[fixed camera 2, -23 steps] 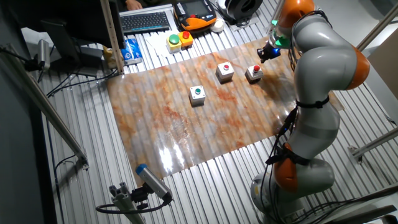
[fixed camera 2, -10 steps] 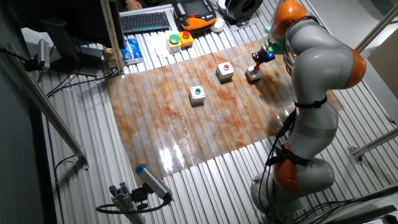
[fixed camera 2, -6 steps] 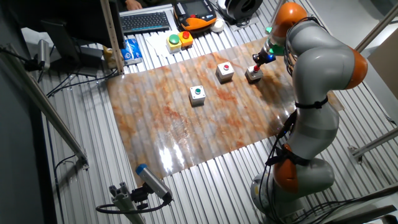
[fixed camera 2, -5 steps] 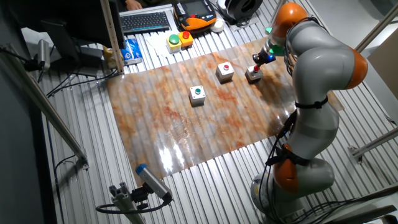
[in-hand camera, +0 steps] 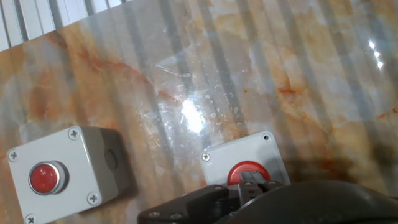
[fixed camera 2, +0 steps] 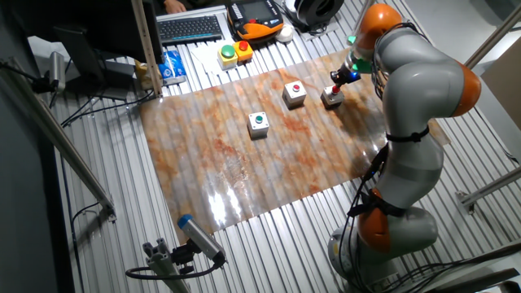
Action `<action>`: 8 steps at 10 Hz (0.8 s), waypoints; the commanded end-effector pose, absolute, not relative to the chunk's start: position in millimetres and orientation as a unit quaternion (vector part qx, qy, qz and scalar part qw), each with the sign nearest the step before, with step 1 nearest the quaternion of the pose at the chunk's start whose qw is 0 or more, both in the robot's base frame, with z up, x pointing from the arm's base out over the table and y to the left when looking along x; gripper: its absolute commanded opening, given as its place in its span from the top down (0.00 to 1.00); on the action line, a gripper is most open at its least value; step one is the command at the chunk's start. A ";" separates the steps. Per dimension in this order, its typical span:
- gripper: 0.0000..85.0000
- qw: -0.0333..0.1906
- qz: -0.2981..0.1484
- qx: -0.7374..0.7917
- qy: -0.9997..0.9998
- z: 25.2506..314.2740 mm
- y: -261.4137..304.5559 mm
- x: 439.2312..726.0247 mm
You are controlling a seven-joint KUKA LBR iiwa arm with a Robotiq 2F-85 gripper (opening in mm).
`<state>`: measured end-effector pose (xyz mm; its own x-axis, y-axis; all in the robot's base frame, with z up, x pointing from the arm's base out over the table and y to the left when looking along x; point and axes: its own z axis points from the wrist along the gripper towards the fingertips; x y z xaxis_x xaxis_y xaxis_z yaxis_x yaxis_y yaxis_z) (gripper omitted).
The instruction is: Press three buttons from left to right in sequence
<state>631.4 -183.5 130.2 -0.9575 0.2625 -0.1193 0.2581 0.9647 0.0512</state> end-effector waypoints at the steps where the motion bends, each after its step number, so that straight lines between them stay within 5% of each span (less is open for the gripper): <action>1: 1.00 0.064 0.011 0.130 0.989 130.3 -183.7 631.3; 5: 1.00 0.046 0.065 0.127 0.989 128.4 -185.7 628.0; 8: 1.00 0.048 0.060 0.128 0.989 127.6 -185.7 627.5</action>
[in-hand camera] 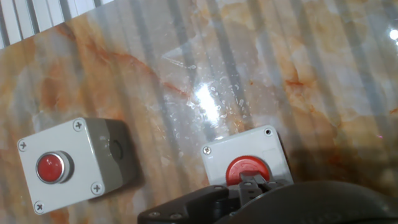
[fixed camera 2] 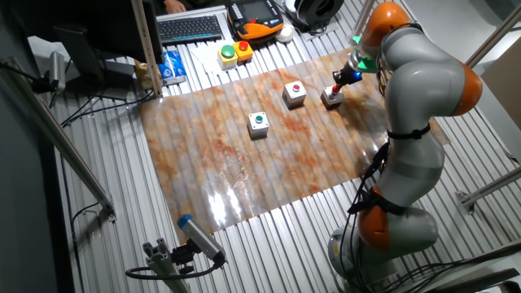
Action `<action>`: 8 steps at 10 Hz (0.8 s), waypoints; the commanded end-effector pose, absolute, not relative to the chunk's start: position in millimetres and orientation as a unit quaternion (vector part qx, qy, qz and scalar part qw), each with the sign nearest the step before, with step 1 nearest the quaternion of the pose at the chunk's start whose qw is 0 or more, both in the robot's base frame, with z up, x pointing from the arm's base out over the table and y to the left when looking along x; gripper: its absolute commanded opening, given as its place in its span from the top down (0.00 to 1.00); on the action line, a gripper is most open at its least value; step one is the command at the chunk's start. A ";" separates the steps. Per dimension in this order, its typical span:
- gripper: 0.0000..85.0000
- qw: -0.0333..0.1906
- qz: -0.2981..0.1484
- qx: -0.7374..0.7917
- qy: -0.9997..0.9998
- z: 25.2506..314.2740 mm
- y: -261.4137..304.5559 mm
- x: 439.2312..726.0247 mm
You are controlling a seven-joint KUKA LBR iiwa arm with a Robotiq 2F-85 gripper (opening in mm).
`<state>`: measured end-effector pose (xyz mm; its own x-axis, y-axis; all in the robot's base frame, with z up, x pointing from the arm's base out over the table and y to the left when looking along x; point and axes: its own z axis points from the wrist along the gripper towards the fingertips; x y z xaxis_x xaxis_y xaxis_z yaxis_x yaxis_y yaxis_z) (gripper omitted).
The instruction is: Press three buttons from left to right in sequence
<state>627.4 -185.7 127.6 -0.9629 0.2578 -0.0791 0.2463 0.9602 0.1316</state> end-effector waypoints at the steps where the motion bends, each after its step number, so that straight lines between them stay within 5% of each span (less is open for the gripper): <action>1: 1.00 0.048 0.060 0.127 0.989 126.8 -186.0 627.0; 8: 1.00 0.050 0.042 0.120 0.991 122.3 -184.6 628.0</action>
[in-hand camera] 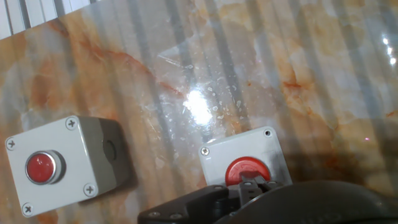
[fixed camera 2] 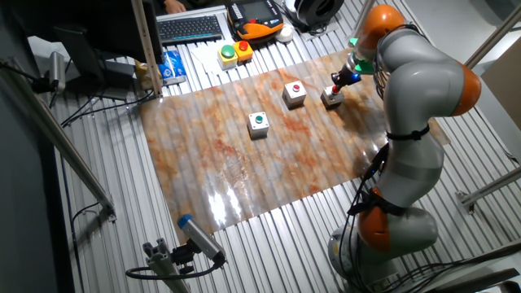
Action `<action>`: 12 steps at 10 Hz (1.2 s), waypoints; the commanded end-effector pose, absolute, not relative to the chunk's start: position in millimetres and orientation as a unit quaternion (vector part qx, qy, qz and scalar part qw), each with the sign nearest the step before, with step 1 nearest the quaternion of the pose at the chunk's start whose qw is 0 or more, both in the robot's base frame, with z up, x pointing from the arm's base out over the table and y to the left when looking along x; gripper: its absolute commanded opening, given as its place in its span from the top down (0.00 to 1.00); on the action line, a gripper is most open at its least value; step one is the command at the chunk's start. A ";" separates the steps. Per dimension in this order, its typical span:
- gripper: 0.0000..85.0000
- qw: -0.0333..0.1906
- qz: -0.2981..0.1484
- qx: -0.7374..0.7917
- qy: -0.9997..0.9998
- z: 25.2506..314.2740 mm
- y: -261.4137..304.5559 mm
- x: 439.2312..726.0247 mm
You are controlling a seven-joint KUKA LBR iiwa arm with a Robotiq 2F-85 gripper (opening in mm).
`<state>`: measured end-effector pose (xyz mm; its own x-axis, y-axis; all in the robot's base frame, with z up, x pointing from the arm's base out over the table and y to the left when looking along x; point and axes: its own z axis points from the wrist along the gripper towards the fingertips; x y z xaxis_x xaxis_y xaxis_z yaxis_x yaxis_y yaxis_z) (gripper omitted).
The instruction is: Press three buttons from left to right in sequence
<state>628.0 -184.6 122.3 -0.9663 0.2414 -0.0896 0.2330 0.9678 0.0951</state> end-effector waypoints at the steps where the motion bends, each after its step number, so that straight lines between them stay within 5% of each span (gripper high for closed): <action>1: 1.00 0.050 0.042 0.120 0.991 122.0 -184.5 628.1; 9: 1.00 0.058 0.041 0.119 0.990 106.4 -182.9 627.5; 12: 1.00 0.048 0.048 0.120 0.990 123.1 -186.1 627.7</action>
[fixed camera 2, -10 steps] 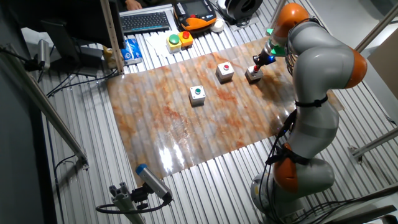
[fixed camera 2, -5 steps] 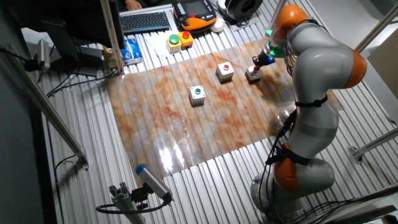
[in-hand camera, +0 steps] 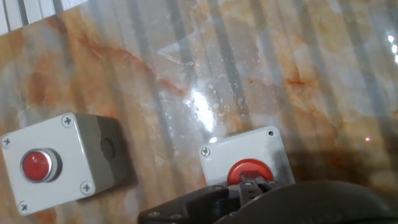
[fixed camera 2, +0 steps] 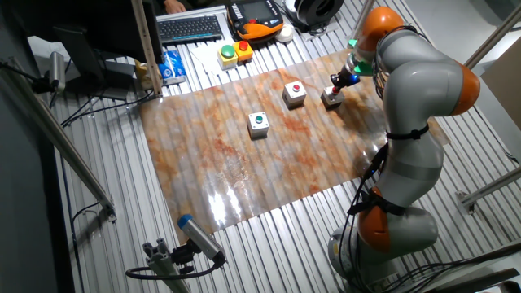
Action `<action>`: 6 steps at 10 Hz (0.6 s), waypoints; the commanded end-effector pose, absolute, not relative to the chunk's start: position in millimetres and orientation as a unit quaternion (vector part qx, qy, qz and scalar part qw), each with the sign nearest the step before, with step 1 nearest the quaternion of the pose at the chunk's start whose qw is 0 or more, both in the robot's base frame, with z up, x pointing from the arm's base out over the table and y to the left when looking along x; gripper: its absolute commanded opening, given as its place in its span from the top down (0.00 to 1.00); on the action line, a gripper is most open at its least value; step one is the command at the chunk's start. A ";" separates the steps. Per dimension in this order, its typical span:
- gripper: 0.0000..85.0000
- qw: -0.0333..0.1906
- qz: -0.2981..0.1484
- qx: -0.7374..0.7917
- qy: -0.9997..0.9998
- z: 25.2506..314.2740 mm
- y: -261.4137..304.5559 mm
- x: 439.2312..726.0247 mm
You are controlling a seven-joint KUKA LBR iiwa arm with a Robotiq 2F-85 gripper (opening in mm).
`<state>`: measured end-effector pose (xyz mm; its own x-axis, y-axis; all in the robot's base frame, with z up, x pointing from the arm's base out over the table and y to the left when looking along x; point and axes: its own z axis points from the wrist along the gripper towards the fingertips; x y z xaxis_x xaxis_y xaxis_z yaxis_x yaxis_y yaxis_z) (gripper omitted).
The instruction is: Press three buttons from left to right in sequence
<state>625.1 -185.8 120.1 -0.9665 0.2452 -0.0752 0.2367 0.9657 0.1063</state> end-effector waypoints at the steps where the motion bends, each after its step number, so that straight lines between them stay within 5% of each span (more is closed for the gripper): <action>1: 1.00 0.044 0.048 0.124 0.990 133.1 -186.7 627.7; 6: 1.00 0.038 0.044 0.139 0.989 161.1 -178.3 634.3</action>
